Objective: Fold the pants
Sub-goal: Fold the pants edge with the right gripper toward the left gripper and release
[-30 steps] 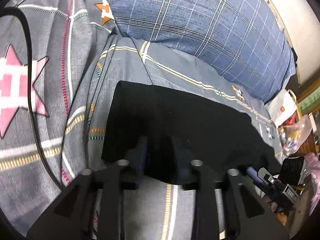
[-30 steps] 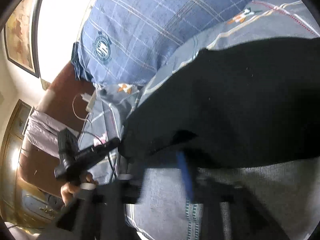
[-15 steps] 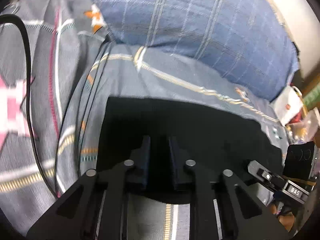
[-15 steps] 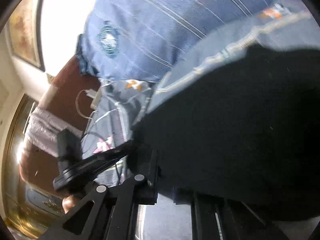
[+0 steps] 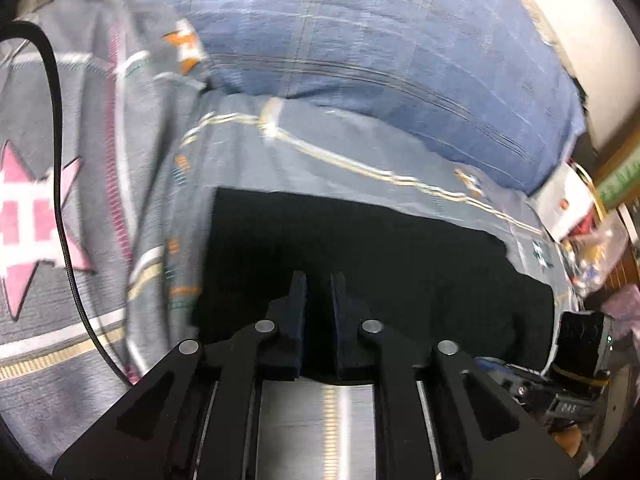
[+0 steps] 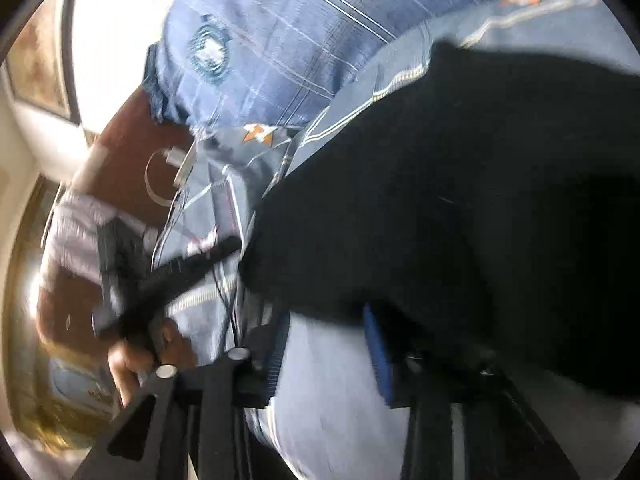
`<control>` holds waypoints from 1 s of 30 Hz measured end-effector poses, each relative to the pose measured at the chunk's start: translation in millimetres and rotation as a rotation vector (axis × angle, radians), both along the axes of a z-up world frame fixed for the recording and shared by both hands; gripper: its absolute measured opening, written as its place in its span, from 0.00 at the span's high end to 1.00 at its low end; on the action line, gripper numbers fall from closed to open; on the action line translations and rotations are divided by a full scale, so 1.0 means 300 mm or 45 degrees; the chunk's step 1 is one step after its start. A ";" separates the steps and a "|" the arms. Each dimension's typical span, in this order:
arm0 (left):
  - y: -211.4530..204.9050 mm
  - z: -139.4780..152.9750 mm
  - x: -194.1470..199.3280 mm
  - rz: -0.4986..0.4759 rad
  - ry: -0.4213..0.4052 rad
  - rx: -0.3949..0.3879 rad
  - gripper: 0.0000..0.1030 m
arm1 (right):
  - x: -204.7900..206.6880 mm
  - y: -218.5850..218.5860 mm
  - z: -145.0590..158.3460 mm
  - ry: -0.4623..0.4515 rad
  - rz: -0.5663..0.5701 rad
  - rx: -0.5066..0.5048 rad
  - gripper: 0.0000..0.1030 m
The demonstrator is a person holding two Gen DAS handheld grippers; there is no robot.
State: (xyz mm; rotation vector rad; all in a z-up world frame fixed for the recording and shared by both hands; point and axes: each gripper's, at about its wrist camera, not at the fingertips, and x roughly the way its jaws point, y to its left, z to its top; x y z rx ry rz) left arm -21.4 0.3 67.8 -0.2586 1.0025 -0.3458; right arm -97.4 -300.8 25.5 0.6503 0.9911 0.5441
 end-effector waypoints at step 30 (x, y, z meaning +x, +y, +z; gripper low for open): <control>-0.332 -0.112 0.013 -0.189 0.057 0.031 0.52 | -0.200 -0.733 0.017 -0.054 -0.640 -0.813 0.65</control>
